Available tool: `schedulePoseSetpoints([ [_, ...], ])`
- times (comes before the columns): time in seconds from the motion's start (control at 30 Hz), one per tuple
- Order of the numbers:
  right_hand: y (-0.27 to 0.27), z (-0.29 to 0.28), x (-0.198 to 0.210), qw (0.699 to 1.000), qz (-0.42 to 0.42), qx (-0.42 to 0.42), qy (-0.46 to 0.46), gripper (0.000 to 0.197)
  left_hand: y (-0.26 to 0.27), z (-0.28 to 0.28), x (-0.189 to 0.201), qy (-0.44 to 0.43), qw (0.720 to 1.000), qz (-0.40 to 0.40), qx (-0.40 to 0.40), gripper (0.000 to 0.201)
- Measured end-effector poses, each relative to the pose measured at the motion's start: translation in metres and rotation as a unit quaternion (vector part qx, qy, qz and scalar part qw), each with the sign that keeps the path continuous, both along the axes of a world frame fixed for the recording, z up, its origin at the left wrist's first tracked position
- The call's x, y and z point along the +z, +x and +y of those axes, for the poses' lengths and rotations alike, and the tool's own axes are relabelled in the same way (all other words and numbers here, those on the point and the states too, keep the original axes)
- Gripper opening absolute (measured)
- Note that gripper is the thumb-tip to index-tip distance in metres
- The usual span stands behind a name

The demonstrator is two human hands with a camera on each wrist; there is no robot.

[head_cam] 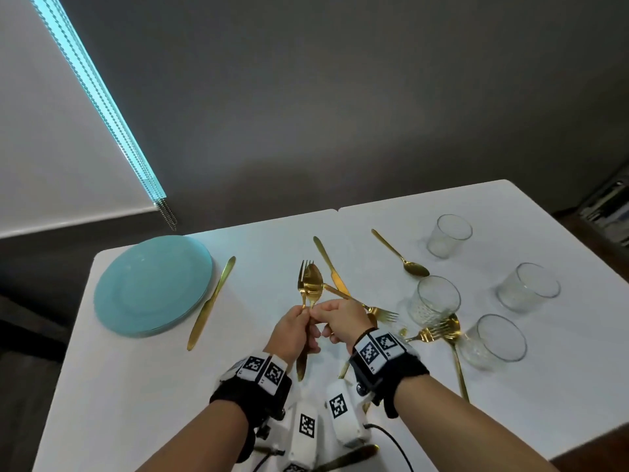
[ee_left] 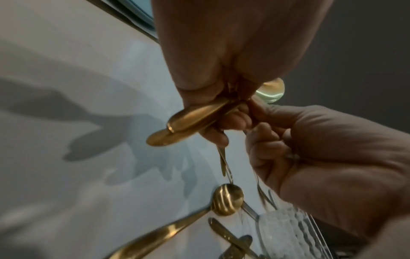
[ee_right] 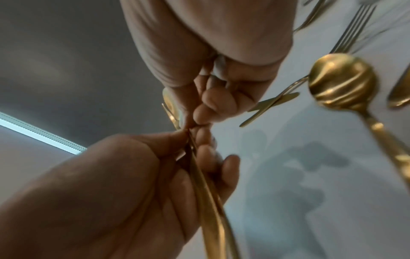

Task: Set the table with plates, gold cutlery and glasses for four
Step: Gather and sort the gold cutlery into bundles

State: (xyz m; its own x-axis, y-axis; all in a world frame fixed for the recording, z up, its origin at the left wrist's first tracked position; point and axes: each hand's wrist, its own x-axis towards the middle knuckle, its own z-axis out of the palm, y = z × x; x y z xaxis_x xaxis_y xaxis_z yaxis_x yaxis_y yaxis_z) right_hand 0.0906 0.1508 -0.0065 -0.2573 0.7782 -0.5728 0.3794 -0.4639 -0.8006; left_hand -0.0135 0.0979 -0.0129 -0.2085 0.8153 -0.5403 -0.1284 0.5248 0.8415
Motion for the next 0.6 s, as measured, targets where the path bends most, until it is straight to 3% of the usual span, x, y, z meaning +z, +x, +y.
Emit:
schedulePoseSetpoints([
  [0.13,0.033,-0.008,-0.002,0.998,-0.061,-0.002,0.005,0.01,0.009,-0.006,-0.004,-0.03,0.999,0.013,-0.028,0.02],
  [0.33,0.108,-0.005,-0.006,0.965,-0.248,-0.068,-0.045,0.025,0.015,-0.01,-0.005,-0.057,0.997,0.024,-0.045,0.022],
  [0.47,0.132,-0.004,-0.028,0.952,-0.251,-0.154,-0.084,0.025,0.022,-0.008,-0.002,-0.062,0.997,0.022,-0.045,0.019],
  [0.6,0.131,0.006,-0.049,0.947,-0.226,-0.201,-0.104,0.043,0.024,-0.008,-0.003,-0.064,0.995,0.038,-0.06,0.021],
])
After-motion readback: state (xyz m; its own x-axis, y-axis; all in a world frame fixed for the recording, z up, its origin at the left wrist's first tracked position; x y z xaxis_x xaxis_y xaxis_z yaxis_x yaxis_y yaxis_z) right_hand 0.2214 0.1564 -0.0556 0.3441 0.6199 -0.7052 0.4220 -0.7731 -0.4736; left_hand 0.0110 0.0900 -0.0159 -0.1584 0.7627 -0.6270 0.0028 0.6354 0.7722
